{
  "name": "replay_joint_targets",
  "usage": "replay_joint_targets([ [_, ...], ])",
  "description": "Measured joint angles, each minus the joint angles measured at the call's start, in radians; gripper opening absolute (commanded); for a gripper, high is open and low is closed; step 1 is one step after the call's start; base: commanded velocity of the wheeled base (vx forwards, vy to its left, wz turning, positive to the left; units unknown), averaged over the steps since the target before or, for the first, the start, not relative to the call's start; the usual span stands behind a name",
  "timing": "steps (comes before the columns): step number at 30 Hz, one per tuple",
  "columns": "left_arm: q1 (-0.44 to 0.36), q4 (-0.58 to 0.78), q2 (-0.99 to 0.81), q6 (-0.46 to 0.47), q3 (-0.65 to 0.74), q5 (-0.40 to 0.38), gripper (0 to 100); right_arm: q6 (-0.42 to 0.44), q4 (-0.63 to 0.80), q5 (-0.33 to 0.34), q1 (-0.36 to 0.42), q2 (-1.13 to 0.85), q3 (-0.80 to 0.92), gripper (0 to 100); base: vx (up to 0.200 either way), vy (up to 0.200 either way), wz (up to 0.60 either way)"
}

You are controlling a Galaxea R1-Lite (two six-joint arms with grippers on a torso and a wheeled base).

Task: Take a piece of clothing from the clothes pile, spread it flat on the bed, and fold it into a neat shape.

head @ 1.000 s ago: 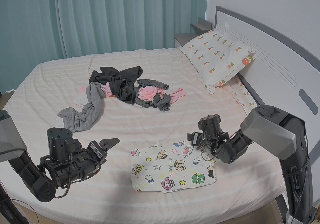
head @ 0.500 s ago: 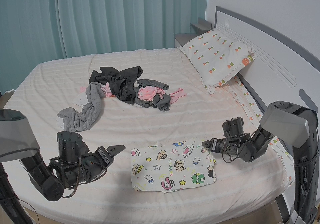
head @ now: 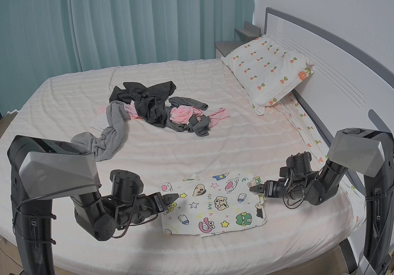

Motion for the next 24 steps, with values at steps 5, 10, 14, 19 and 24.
replay_joint_targets([
  [5,-0.022,0.134,0.035,0.035,-0.08,0.028,100,0.0,-0.007,0.009,0.016,0.021,-0.02,100,0.0,0.0,0.0],
  [10,-0.04,0.174,0.054,0.079,-0.125,0.108,100,0.0,-0.013,0.015,0.027,0.039,-0.035,100,0.0,0.0,0.0],
  [14,-0.048,0.182,0.066,0.083,-0.148,0.111,100,0.0,-0.03,0.025,0.036,0.048,-0.035,100,0.0,0.0,0.0],
  [19,-0.059,0.216,0.087,0.085,-0.18,0.114,100,0.001,-0.031,0.027,0.044,0.054,-0.036,100,0.0,0.0,0.0],
  [24,-0.067,0.284,0.108,0.086,-0.236,0.119,100,0.006,-0.032,0.044,0.059,0.062,-0.042,100,0.0,0.0,0.0],
])
